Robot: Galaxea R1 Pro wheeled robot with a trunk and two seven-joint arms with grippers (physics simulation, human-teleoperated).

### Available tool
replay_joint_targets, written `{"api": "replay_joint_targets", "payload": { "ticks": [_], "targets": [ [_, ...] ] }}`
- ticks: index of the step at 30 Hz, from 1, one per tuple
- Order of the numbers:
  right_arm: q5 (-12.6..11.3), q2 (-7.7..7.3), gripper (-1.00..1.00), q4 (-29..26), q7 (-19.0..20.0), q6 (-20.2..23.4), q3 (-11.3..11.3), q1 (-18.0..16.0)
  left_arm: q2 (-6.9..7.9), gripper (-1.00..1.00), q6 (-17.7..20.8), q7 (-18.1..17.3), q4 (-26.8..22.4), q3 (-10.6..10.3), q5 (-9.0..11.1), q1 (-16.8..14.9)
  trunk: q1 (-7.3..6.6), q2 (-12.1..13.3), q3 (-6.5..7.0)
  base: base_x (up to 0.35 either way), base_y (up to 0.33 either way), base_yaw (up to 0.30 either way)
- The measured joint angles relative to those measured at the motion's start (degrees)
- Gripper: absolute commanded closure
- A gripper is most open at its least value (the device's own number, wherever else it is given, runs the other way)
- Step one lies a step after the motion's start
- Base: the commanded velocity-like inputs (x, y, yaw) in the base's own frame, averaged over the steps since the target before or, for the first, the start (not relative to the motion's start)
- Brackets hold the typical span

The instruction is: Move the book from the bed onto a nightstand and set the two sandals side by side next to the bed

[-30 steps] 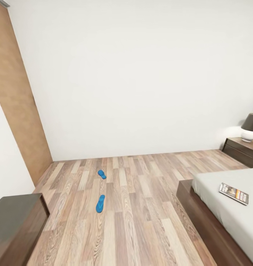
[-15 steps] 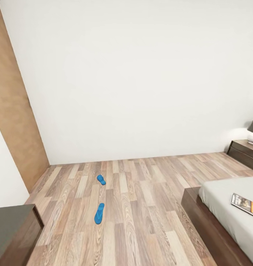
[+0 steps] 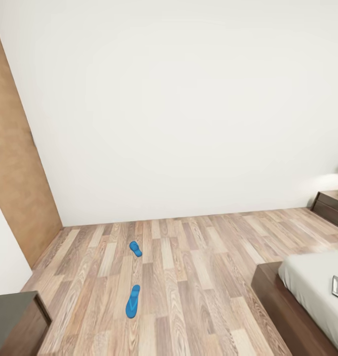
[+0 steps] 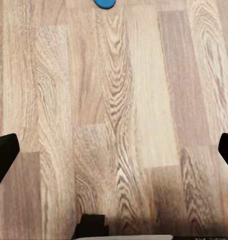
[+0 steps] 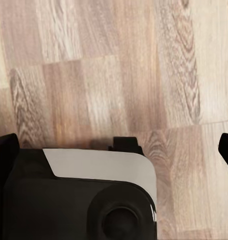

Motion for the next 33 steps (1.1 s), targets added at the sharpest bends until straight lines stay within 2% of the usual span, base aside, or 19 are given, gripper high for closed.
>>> {"api": "replay_joint_targets", "payload": {
  "ticks": [11, 33],
  "targets": [
    [0.00, 0.00, -1.00, -0.01, -0.01, 0.00, 0.00, 0.00, -0.07, -1.00, -0.92, 0.01, 0.19, 0.00, 0.00, 0.00, 0.02, 0.00, 0.00, 0.255, 0.057, 0.000],
    [0.02, 0.00, -1.00, -0.10, -0.01, 0.00, 0.00, 0.00, -0.11, -1.00, -1.99, 0.08, 0.25, 0.00, 0.00, 0.00, 0.04, 0.00, 0.00, 0.015, 0.001, -0.051]
  ]
}}
